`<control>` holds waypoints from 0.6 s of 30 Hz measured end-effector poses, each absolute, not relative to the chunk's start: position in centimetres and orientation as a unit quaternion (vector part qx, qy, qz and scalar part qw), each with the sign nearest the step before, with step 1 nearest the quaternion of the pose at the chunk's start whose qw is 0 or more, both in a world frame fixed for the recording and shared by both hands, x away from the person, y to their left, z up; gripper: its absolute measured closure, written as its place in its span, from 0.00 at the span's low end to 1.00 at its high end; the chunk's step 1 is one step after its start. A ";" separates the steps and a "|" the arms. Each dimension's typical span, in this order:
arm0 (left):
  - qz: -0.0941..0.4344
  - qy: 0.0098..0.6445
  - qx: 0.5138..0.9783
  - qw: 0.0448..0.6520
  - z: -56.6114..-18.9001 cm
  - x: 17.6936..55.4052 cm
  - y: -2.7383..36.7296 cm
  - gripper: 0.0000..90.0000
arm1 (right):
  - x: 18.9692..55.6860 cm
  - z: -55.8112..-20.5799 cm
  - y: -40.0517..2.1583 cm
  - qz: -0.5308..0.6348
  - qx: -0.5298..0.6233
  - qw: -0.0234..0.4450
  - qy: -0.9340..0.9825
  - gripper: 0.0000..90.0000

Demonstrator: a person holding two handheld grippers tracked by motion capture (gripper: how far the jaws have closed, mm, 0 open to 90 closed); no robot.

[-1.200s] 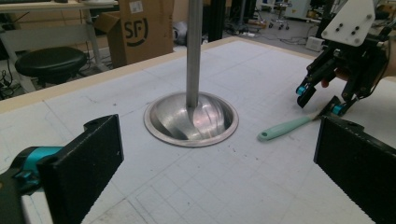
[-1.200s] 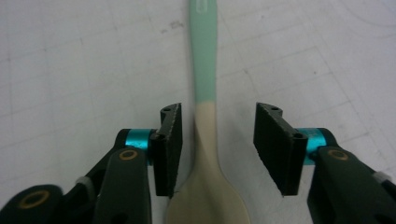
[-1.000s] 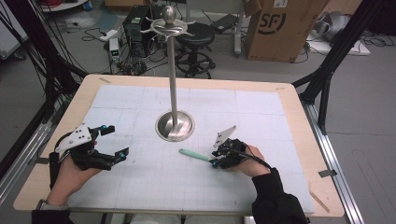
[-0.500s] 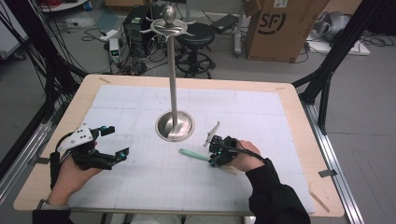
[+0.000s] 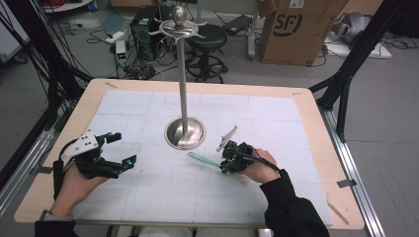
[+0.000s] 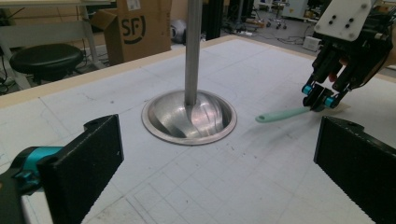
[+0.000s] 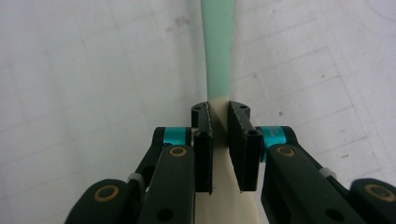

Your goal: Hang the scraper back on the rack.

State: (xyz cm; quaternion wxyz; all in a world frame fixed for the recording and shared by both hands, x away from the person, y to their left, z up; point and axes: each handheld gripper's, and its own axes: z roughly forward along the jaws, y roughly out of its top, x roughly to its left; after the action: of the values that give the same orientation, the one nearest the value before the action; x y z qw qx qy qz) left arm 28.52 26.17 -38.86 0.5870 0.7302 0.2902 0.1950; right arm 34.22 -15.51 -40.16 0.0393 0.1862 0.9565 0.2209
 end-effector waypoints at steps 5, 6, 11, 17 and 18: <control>0.196 0.290 0.729 0.588 -38.8 28.5 26.1 0.02 | 34.1 -39.0 -17.0 0.288 0.209 0.061 0.933 0.90; 0.196 0.290 0.730 0.587 -38.8 28.4 26.1 0.02 | 34.1 -38.8 -17.3 0.306 0.213 0.067 0.926 0.90; 0.197 0.290 0.730 0.587 -38.8 28.5 26.1 0.02 | 34.4 -36.9 -19.5 0.427 0.235 0.071 0.870 0.90; 0.195 0.288 0.732 0.585 -38.9 28.5 25.9 0.02 | 34.2 -34.8 -20.6 0.525 0.247 0.083 0.810 0.90; 0.194 0.289 0.731 0.586 -38.9 28.5 25.9 0.02 | 34.2 -34.8 -20.6 0.525 0.247 0.083 0.810 0.90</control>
State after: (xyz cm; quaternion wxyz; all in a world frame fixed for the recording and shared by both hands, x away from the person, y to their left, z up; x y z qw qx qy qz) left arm 28.47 25.94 -38.87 0.5865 0.7313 0.2889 0.1944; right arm 34.18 -20.58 -34.84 0.0827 0.2471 0.8100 0.5254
